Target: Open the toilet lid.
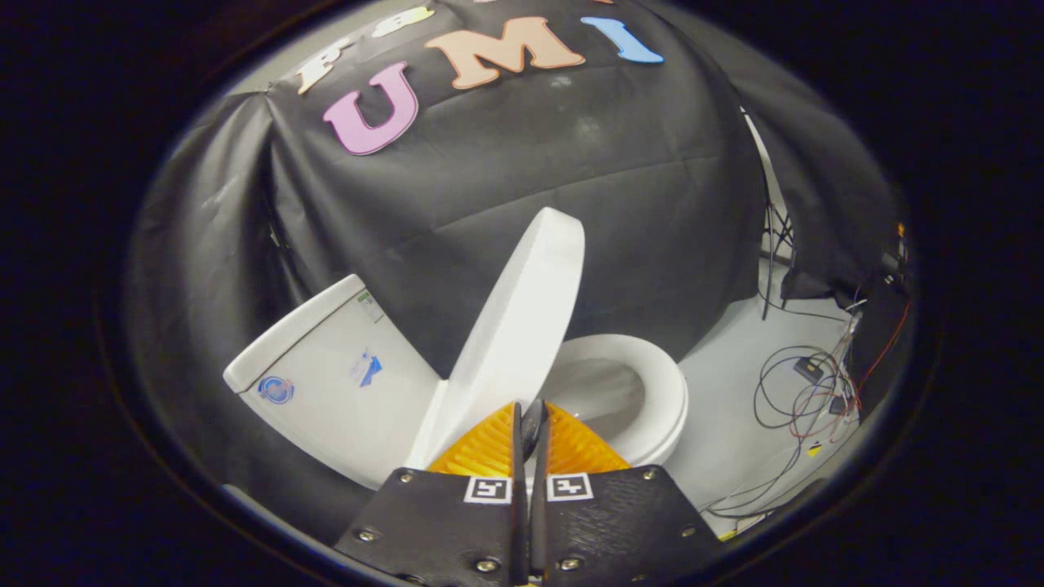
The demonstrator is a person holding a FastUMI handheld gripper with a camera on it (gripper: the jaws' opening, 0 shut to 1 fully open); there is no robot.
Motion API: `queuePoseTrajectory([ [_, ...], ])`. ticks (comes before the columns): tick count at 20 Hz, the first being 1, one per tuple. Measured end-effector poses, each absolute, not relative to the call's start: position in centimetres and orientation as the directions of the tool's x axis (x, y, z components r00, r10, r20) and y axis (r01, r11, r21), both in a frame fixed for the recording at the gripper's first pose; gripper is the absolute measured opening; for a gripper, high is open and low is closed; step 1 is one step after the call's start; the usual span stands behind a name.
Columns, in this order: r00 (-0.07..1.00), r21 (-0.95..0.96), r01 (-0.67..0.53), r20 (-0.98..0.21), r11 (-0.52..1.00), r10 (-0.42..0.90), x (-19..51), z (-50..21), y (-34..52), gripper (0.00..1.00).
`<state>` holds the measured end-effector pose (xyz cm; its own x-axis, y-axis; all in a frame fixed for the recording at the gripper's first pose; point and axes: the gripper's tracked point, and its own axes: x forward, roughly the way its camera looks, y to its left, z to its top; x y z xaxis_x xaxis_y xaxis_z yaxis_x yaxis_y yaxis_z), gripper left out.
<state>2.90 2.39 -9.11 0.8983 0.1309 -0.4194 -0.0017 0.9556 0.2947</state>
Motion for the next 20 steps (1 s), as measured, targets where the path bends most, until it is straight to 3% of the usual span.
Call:
queuePoseTrajectory([
  [20, 0.936, 0.139, -0.125, -0.313, 0.982, 0.163, 2.6, -5.6, 7.1, 0.02],
])
